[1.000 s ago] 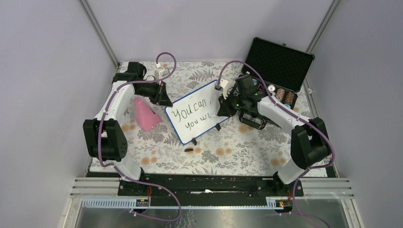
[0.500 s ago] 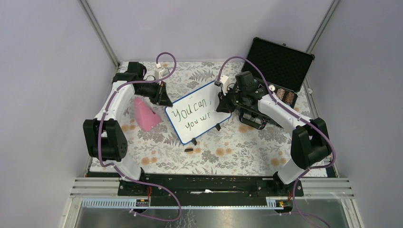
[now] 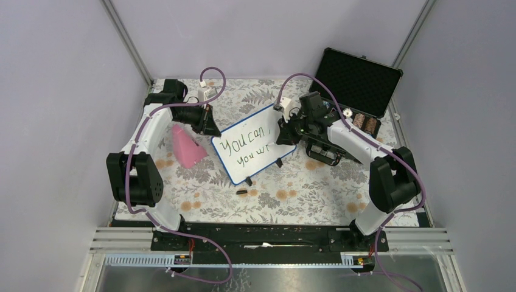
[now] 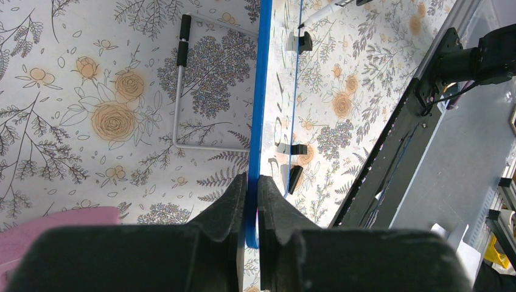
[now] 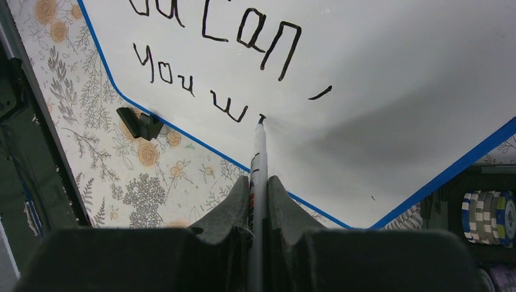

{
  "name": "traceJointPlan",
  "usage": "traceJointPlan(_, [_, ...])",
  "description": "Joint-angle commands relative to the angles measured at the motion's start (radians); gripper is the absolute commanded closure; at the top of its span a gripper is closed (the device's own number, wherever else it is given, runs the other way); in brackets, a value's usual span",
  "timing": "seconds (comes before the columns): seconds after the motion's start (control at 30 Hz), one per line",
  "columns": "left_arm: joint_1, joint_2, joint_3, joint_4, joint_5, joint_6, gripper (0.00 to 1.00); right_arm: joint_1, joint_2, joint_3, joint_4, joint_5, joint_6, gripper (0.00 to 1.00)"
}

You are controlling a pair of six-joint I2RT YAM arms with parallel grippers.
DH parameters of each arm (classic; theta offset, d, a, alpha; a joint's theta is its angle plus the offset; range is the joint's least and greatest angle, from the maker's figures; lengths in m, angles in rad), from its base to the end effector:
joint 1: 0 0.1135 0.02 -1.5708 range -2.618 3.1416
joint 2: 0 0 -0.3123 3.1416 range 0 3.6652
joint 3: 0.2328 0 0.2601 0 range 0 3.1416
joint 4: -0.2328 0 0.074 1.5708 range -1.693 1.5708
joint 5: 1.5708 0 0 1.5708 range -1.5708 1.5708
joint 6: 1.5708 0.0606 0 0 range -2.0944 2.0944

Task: Write a sentence on the whiteboard

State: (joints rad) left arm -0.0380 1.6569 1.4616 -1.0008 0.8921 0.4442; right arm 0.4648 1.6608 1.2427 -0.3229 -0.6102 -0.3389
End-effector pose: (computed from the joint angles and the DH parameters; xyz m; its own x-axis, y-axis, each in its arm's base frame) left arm 0.3457 -0.0604 0.3301 -0.7071 0.2969 -0.6418 0.6782 0.5415 -0.4968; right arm 0.3375 0.2081 0.2931 -0.3213 -0.4659 -0.8244 -0.9035 0.4116 0.1195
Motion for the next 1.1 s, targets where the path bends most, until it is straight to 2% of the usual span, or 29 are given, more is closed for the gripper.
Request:
traceJointPlan(0.0, [-0.012,-0.021,0.004,0.033,-0.053,0.011,1.00,0.009,0.005,0.055,0.024,0.007,0.009,1.00])
traceJointPlan(1.07, [-0.012,-0.022,-0.002,0.034,-0.066,0.019,1.00,0.011,0.045,0.065,0.044,0.036,0.013,1.00])
